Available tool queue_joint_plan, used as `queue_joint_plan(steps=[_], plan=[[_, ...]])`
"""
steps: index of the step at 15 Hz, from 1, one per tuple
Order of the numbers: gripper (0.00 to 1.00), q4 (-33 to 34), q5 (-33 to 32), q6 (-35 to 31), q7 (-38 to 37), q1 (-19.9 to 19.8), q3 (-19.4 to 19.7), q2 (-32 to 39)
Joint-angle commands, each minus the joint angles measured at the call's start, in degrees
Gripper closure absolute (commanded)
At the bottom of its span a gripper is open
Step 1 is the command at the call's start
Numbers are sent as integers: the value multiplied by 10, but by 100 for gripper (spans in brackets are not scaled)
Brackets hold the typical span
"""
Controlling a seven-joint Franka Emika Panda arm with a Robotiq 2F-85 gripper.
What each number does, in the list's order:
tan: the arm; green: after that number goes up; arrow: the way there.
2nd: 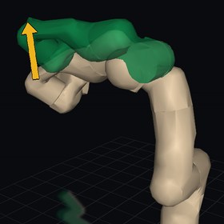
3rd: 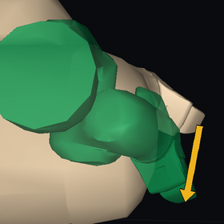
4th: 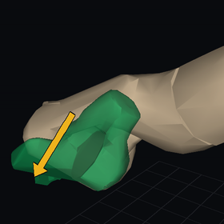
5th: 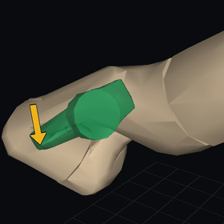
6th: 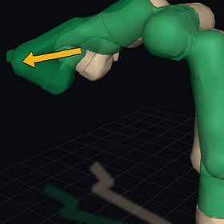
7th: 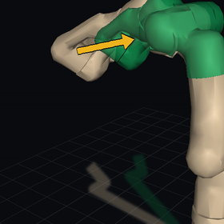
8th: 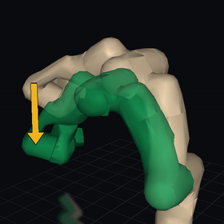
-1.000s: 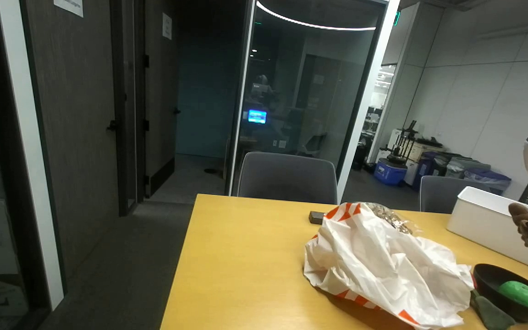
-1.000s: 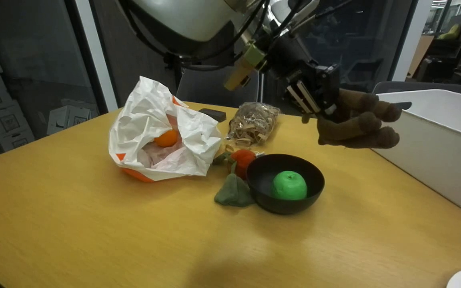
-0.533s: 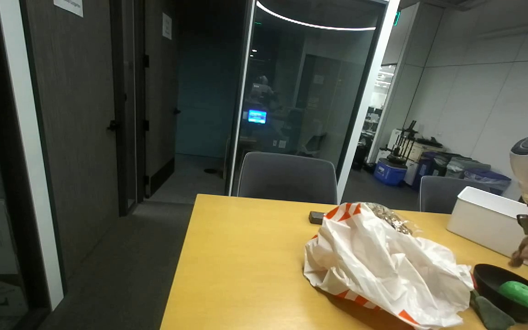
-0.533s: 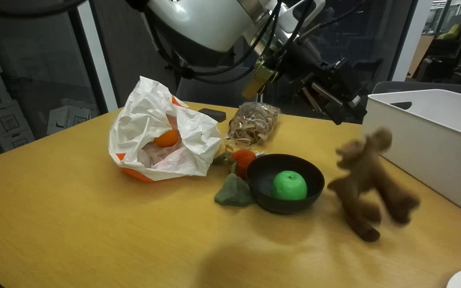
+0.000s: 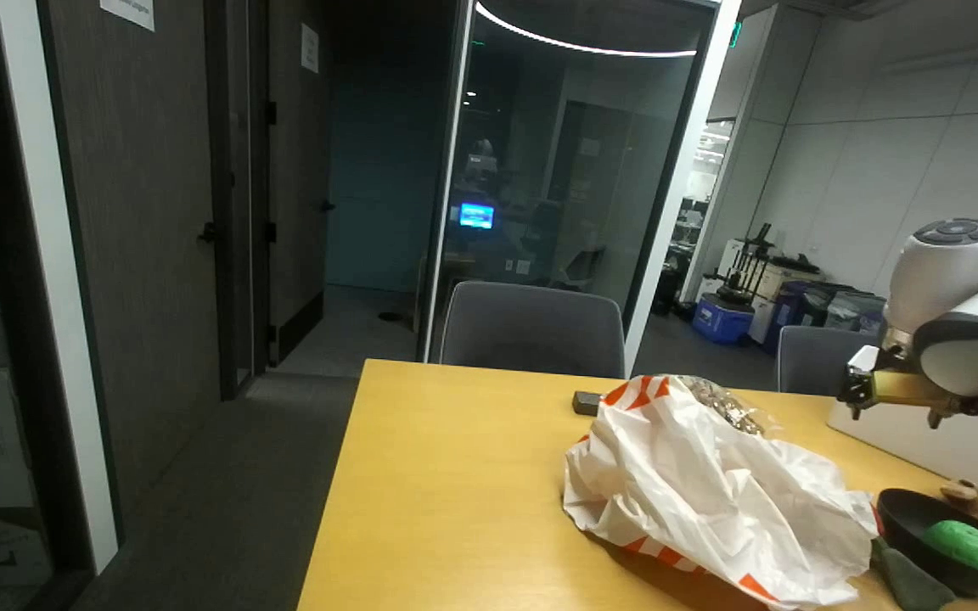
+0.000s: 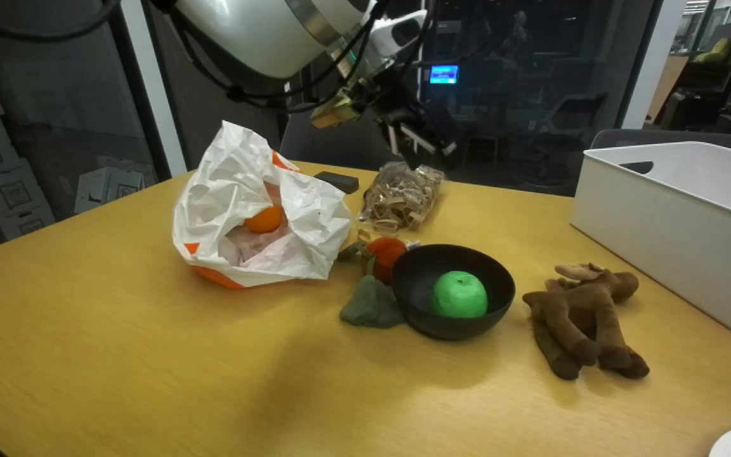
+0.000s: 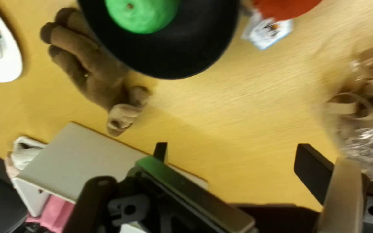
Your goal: Remove the contents in the plastic bag
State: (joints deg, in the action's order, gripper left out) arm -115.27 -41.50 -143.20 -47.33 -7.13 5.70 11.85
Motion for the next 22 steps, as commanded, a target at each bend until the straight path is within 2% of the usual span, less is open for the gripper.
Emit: queue_joint_plan(steps=[1,7,10,12,14,15,17,22], plan=[[0,-55,120,-22,107,26,-27,-45],[0,-138,379,10,350,59,-71,-132],[0,-160,505,73,478,69,-75,-167],[0,-166,564,132,550,75,-66,-177],[0,-164,596,191,610,73,-56,-167],[0,-113,604,232,636,68,-48,-120],[0,-78,617,295,679,61,-38,-83],[0,-9,616,321,701,45,-44,5]])
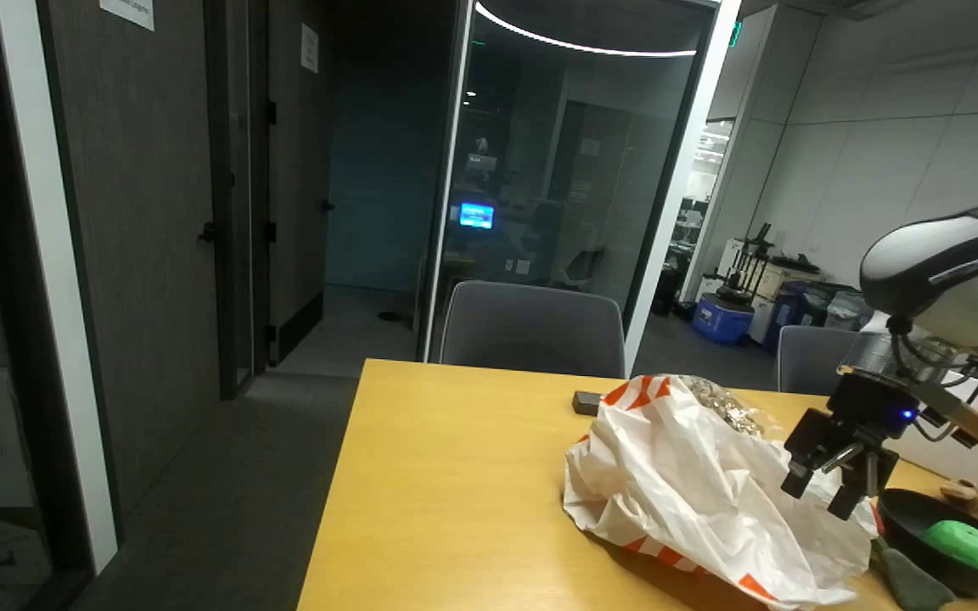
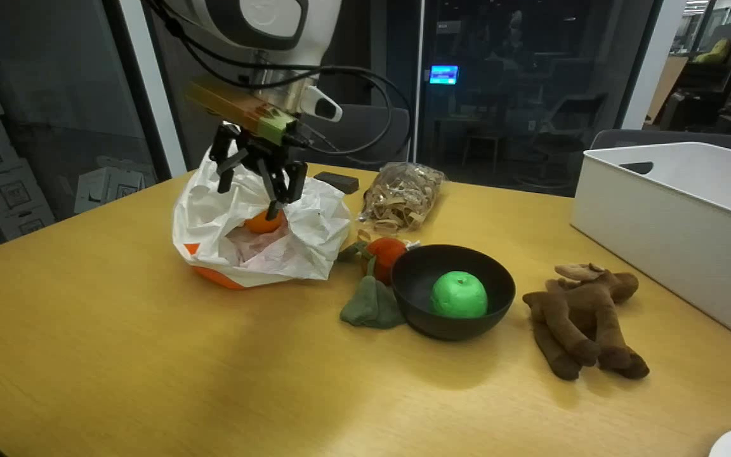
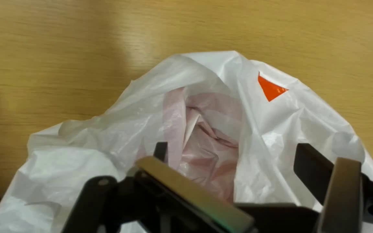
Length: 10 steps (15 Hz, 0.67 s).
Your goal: Remove the contents in the plastic bag
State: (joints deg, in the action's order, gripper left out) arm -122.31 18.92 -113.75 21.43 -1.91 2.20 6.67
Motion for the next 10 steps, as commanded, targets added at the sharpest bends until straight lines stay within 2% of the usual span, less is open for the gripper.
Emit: queue_joint_plan(steps=[1,3,7,10], plan=[[0,74,18,31,22,-9,-15,73],[0,99,29,37,36,-11,-28,101],[0,130,-8,-39,12,-3,-39,140],[0,148,31,-50,22,-21,-52,151]])
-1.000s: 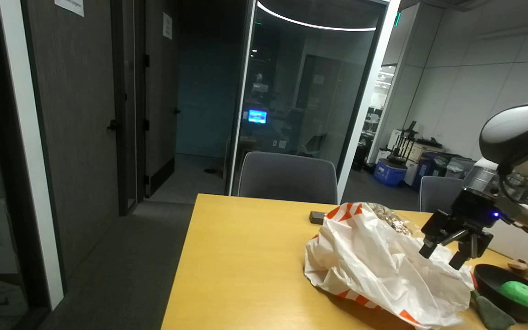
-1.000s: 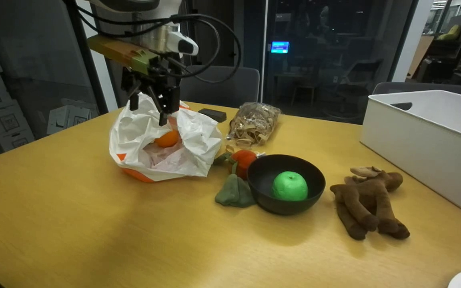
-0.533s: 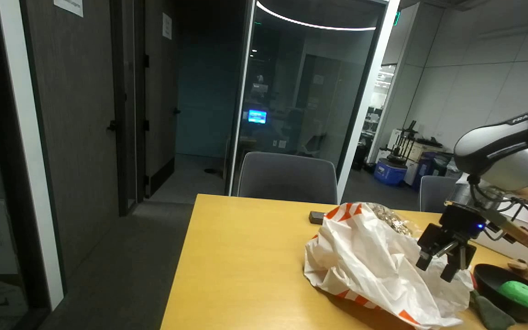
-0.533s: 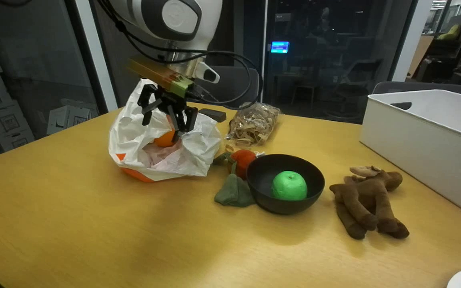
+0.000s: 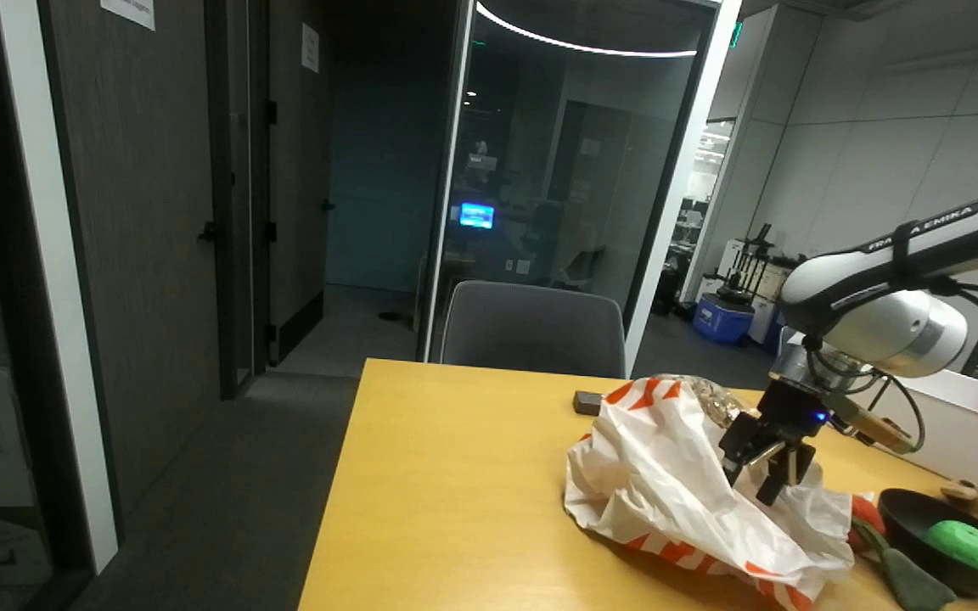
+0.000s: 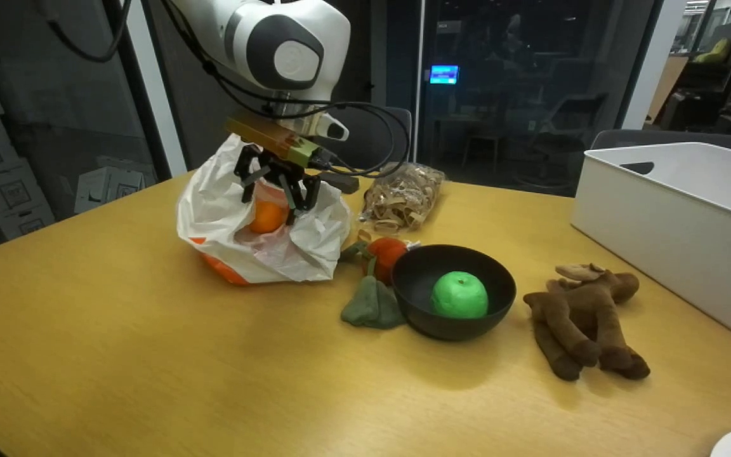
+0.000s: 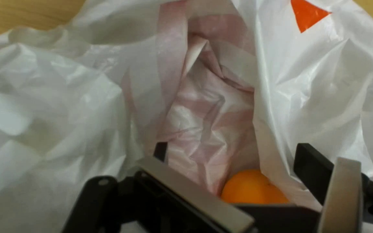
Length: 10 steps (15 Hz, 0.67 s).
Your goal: Remove the contents in the plastic bag
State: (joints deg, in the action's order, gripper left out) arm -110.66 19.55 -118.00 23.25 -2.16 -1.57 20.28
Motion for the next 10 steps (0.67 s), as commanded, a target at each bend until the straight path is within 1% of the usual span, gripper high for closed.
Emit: queue_joint_plan(steps=[1,3,6,7,10], plan=[[0,35,37,-12,4,-24,-16,18],[0,43,82,7,14,-41,-21,24],[0,37,136,6,20,-60,-23,26],[0,37,154,20,29,-69,-25,27],[0,24,189,16,37,-79,-17,23]])
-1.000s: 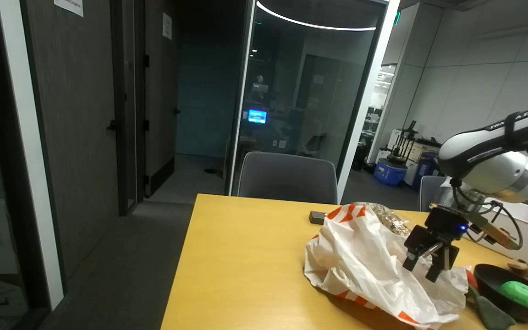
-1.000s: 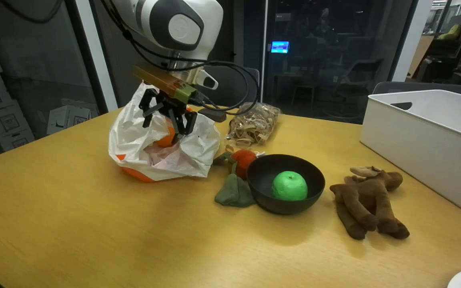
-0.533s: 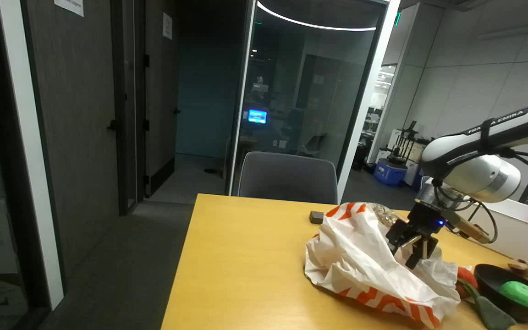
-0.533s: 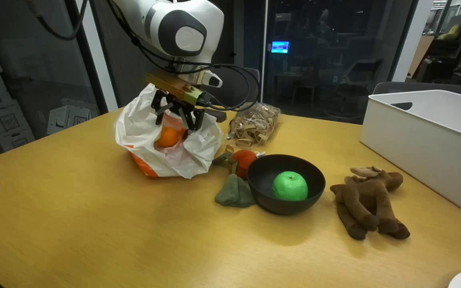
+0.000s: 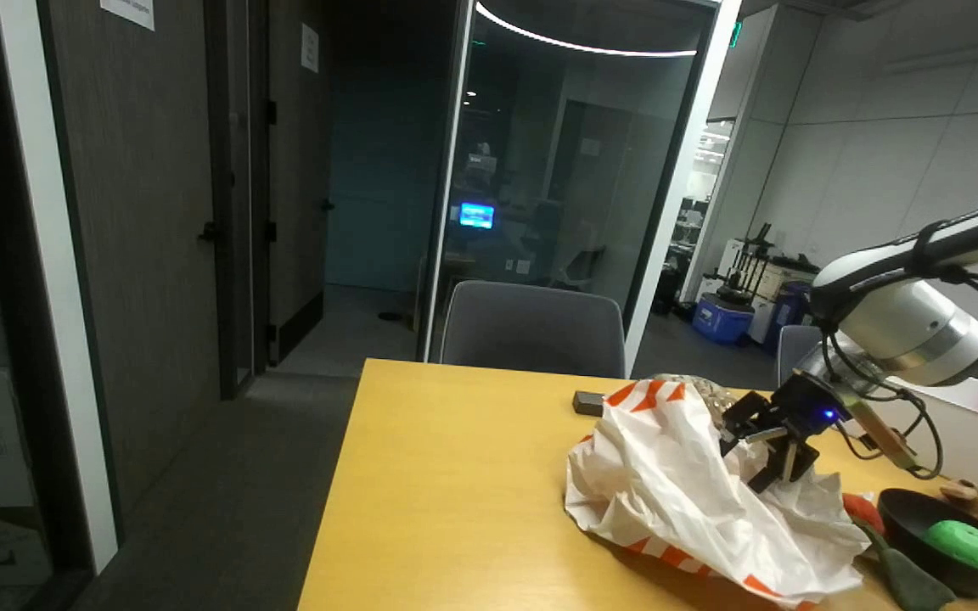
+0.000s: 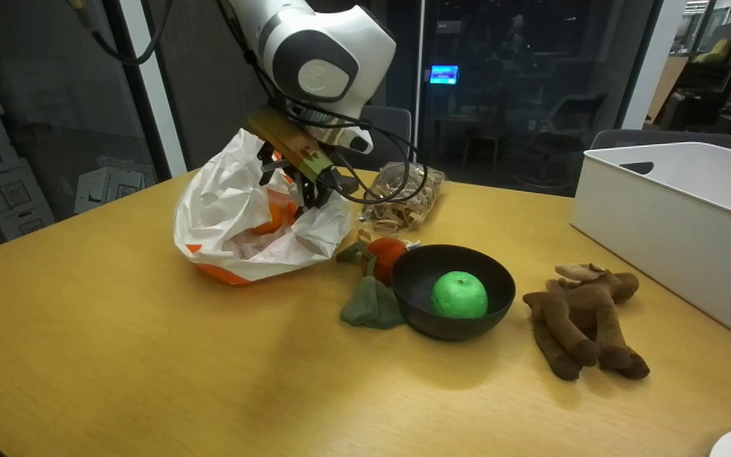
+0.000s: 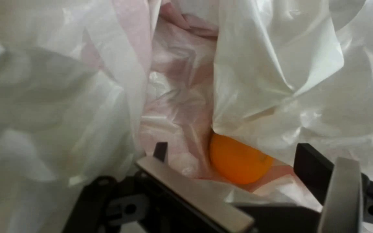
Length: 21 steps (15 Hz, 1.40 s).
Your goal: Remove the contents in the plastic bag
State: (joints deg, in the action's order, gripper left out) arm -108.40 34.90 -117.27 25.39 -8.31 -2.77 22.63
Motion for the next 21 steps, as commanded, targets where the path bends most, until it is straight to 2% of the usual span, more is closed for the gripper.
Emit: queue_joint_plan(steps=[1,3,6,11,13,16,17,21], plan=[[0,-1,31,-6,10,-13,-1,1],[0,-5,0,-26,-2,1,5,7],[0,17,-84,-20,-24,18,6,24],[0,29,-242,-73,-67,64,6,40],[0,39,-231,-45,-49,58,-17,41],[0,49,-217,-50,-41,58,-32,50],[0,49,-216,-64,-40,59,-35,50],[0,48,-279,-157,-58,78,-19,60]])
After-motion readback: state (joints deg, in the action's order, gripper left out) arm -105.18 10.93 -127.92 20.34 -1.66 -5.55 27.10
